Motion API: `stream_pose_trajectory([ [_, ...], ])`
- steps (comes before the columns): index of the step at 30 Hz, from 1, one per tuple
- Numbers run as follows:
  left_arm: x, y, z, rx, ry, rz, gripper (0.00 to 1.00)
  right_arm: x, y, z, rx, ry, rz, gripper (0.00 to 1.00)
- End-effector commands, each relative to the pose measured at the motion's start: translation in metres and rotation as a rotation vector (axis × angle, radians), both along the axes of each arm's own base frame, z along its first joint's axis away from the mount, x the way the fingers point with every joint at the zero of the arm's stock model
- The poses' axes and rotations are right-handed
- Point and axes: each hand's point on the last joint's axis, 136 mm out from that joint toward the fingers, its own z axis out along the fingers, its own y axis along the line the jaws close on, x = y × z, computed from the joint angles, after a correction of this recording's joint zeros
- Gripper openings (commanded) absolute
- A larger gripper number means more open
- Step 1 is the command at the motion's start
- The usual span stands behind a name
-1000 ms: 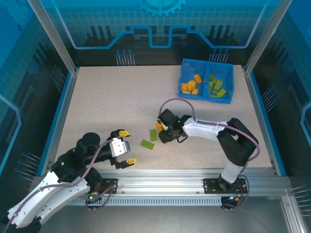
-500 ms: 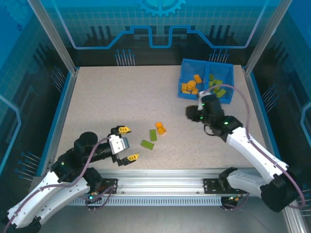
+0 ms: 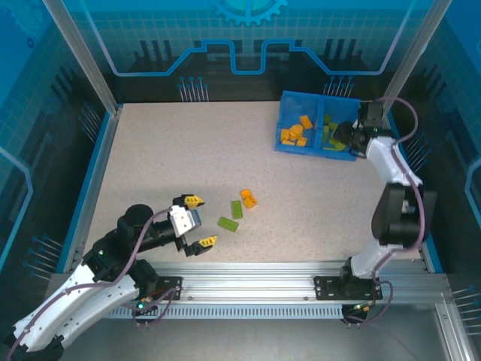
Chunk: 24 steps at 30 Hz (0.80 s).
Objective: Sort the legos into containers by color
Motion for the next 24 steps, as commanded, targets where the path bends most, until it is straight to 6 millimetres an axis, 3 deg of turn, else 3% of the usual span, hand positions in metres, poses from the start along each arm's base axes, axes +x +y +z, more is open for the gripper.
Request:
stream_pose_trajectory([
  [1, 0.002, 0.000, 0.005, -0.034, -0.008, 0.015, 0.99, 0.026, -0.006, -0.016, 0.045, 0.069, -0.015, 0.33],
  [6, 0.003, 0.000, 0.005, -0.045, -0.008, 0.020, 0.99, 0.058, -0.008, -0.045, 0.093, 0.154, -0.051, 0.35],
  [10, 0.004, 0.001, 0.004, -0.044, -0.001, 0.030, 0.99, 0.067, -0.009, -0.039, 0.101, 0.132, -0.059, 0.32],
  [13, 0.005, 0.002, 0.003, -0.039, 0.000, 0.035, 0.99, 0.069, -0.003, -0.018, 0.095, 0.075, -0.034, 0.32],
  [18, 0.004, 0.002, 0.002, -0.040, -0.001, 0.032, 0.99, 0.078, 0.032, 0.028, 0.045, -0.087, 0.085, 0.33],
  [24, 0.006, 0.002, 0.004, -0.051, -0.003, 0.037, 0.99, 0.097, 0.088, 0.023, 0.011, -0.087, 0.203, 0.33],
])
